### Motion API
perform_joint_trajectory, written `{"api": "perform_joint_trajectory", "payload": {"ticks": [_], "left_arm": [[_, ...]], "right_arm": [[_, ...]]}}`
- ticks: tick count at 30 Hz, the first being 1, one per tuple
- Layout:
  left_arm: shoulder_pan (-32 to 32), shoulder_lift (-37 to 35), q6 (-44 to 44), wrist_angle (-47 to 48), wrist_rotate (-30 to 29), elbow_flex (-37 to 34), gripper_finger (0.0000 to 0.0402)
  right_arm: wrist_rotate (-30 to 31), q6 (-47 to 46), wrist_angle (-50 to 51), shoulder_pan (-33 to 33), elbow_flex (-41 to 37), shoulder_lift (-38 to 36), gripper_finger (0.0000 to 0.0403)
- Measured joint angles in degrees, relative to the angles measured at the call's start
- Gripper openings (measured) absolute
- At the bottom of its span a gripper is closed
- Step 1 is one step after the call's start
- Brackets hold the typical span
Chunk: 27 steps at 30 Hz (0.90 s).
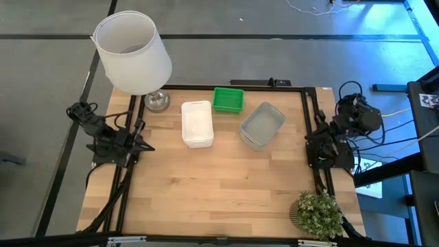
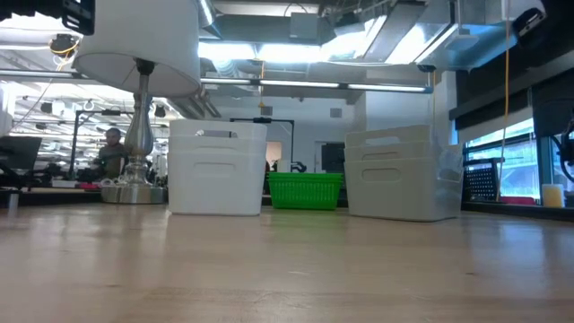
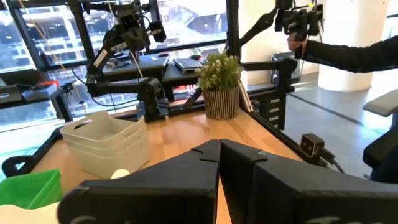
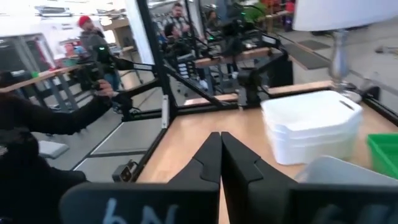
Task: Stack baskets by color
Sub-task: Return to Home Position
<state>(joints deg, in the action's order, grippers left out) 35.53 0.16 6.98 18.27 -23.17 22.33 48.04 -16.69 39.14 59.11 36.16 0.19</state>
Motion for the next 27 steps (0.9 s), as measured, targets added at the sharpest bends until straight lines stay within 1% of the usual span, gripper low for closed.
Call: {"api": "perform_joint_trajectory", "payload": {"ticks": [7,14,19,27], "left_arm": [[0.0,0.0,1.2,-2.7,0.2,-1.9,0.0000],[0.0,0.0,2.6,-7.2,0.2,-4.9,0.0000],[0.0,0.0,2.1,-9.2,0.2,-7.3,0.0000],[0.0,0.0,0.2,-15.0,0.3,-13.5,0.0000]], "right_arm": [[-4.2,6.0,-10.3,0.0,-5.8,0.0,0.0000],[-4.4,10.8,-18.1,0.0,-10.9,0.0,0.0000],[-7.2,11.0,-22.5,0.0,-15.0,0.0,0.0000],[-7.2,11.2,-27.9,0.0,-22.9,0.0,0.0000]]}}
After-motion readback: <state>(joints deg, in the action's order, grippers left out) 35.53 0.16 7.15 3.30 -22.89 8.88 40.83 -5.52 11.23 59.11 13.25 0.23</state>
